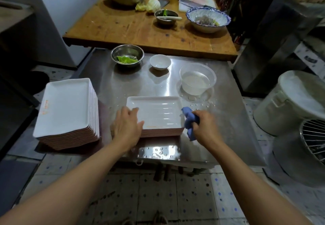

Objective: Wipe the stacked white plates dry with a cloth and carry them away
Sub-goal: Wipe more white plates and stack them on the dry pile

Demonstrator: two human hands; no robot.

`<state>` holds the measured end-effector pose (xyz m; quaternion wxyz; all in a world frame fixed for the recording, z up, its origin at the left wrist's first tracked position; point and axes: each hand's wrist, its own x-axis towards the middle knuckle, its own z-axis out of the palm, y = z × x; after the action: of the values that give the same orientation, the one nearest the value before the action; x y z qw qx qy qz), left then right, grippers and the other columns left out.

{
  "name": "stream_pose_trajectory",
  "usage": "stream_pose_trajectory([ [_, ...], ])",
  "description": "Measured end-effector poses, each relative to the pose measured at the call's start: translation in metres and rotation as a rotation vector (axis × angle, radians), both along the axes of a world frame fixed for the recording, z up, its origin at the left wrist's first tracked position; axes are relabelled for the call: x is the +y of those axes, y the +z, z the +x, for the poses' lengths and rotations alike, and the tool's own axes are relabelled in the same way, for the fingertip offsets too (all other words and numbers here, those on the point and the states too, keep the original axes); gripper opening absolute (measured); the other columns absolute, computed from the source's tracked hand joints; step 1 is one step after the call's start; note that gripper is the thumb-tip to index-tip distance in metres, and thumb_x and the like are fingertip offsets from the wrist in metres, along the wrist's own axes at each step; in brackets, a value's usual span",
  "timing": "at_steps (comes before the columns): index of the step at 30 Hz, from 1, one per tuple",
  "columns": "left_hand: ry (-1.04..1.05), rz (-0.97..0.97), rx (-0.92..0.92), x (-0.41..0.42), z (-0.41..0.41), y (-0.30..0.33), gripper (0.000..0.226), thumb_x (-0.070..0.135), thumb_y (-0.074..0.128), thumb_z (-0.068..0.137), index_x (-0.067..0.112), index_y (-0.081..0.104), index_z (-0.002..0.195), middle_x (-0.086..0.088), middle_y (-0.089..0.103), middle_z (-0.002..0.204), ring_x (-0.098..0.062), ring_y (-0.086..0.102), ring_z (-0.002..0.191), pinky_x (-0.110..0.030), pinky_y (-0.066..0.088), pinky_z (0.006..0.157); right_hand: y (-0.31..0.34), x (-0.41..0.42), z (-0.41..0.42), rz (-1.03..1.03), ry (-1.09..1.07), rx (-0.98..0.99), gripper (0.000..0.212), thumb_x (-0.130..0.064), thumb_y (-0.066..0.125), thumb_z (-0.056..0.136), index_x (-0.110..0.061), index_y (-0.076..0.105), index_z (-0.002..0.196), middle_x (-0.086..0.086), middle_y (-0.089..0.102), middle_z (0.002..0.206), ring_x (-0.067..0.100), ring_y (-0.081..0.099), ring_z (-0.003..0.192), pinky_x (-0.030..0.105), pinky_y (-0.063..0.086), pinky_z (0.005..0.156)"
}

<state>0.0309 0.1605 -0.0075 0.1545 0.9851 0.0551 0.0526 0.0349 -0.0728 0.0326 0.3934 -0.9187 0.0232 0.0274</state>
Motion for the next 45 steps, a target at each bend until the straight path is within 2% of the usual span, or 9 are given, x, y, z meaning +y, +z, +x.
stream_pose_trajectory([
  [2, -0.201, 0.072, -0.018, -0.016, -0.003, 0.002, 0.050, 0.040, 0.062, 0.085, 0.019, 0.052, 0.130, -0.005, 0.047, 0.120, -0.022, 0.040, 0.112, -0.035, 0.038, 0.087, 0.007, -0.003, -0.005, 0.088, -0.075, -0.014, 0.022, 0.014, 0.044, 0.075, 0.001, 0.061, 0.077, -0.004, 0.057, 0.055, -0.001, 0.059, 0.046, 0.009, 0.043, 0.042],
  [7, -0.332, 0.288, 0.039, -0.041, 0.003, -0.003, 0.028, 0.025, 0.054, 0.088, 0.021, 0.060, 0.115, 0.002, 0.044, 0.132, -0.019, 0.033, 0.124, -0.030, 0.028, 0.092, 0.007, -0.009, -0.012, 0.204, -0.096, -0.027, 0.023, 0.015, 0.044, 0.079, 0.000, 0.062, 0.079, -0.008, 0.057, 0.053, -0.003, 0.059, 0.046, 0.005, 0.039, 0.039],
  [16, -0.415, 0.171, -0.162, -0.041, -0.006, 0.007, 0.024, -0.008, 0.080, 0.045, 0.010, 0.069, 0.055, 0.001, 0.062, 0.061, -0.025, 0.060, 0.066, -0.029, 0.042, 0.051, 0.000, -0.018, -0.016, 0.140, -0.127, -0.055, 0.035, 0.003, 0.053, 0.082, -0.030, 0.060, 0.072, -0.013, 0.061, 0.072, 0.004, 0.060, 0.072, 0.010, 0.043, 0.058],
  [26, -0.268, -0.006, -0.302, -0.033, 0.010, 0.060, 0.013, 0.024, 0.061, 0.088, 0.011, 0.058, 0.092, -0.011, 0.064, 0.077, -0.035, 0.058, 0.072, -0.031, 0.028, 0.059, 0.022, -0.008, -0.012, 0.151, -0.256, -0.161, 0.017, -0.005, 0.061, 0.081, -0.022, 0.060, 0.082, -0.003, 0.062, 0.085, -0.001, 0.053, 0.070, 0.004, 0.038, 0.053],
  [30, -0.173, -0.232, -0.307, -0.015, 0.005, 0.093, 0.014, 0.025, 0.057, 0.091, 0.011, 0.055, 0.092, -0.011, 0.064, 0.079, -0.035, 0.057, 0.073, -0.033, 0.030, 0.058, 0.051, 0.010, -0.010, 0.188, -0.205, -0.282, 0.011, -0.013, 0.062, 0.085, -0.023, 0.059, 0.088, -0.001, 0.063, 0.095, 0.000, 0.055, 0.076, 0.004, 0.041, 0.060],
  [35, -0.094, -0.627, -0.269, 0.018, -0.019, 0.127, 0.007, 0.020, 0.057, 0.092, 0.015, 0.056, 0.087, 0.001, 0.063, 0.078, -0.017, 0.058, 0.074, -0.033, 0.045, 0.068, 0.102, 0.052, -0.009, 0.190, -0.066, -0.554, 0.013, -0.010, 0.062, 0.087, -0.014, 0.061, 0.099, 0.000, 0.063, 0.102, 0.020, 0.058, 0.095, 0.044, 0.050, 0.082],
  [41, -0.051, -0.995, -0.231, 0.043, -0.042, 0.156, 0.019, 0.009, 0.055, 0.093, 0.018, 0.053, 0.076, 0.003, 0.061, 0.065, -0.003, 0.053, 0.055, -0.026, 0.044, 0.059, 0.150, 0.116, -0.011, 0.036, 0.323, -0.742, 0.041, 0.010, 0.063, 0.070, 0.006, 0.055, 0.110, 0.018, 0.050, 0.132, 0.025, 0.047, 0.119, 0.028, 0.035, 0.101],
  [44, -0.037, -1.181, -0.227, 0.052, -0.052, 0.167, 0.017, 0.007, 0.052, 0.094, 0.014, 0.054, 0.079, -0.003, 0.064, 0.066, -0.009, 0.057, 0.056, -0.027, 0.047, 0.058, 0.165, 0.141, -0.014, 0.233, 0.447, -0.801, 0.028, 0.021, 0.051, 0.070, 0.015, 0.051, 0.098, 0.019, 0.059, 0.097, -0.002, 0.050, 0.084, 0.004, 0.038, 0.080],
  [45, -0.039, -1.223, -0.227, 0.055, -0.055, 0.170, 0.016, 0.007, 0.051, 0.094, 0.013, 0.054, 0.080, -0.002, 0.065, 0.065, -0.010, 0.058, 0.056, -0.027, 0.049, 0.058, 0.166, 0.146, -0.012, 0.299, 0.468, -0.803, 0.023, 0.020, 0.047, 0.071, 0.015, 0.050, 0.093, 0.009, 0.058, 0.087, -0.005, 0.050, 0.075, 0.007, 0.043, 0.073],
])
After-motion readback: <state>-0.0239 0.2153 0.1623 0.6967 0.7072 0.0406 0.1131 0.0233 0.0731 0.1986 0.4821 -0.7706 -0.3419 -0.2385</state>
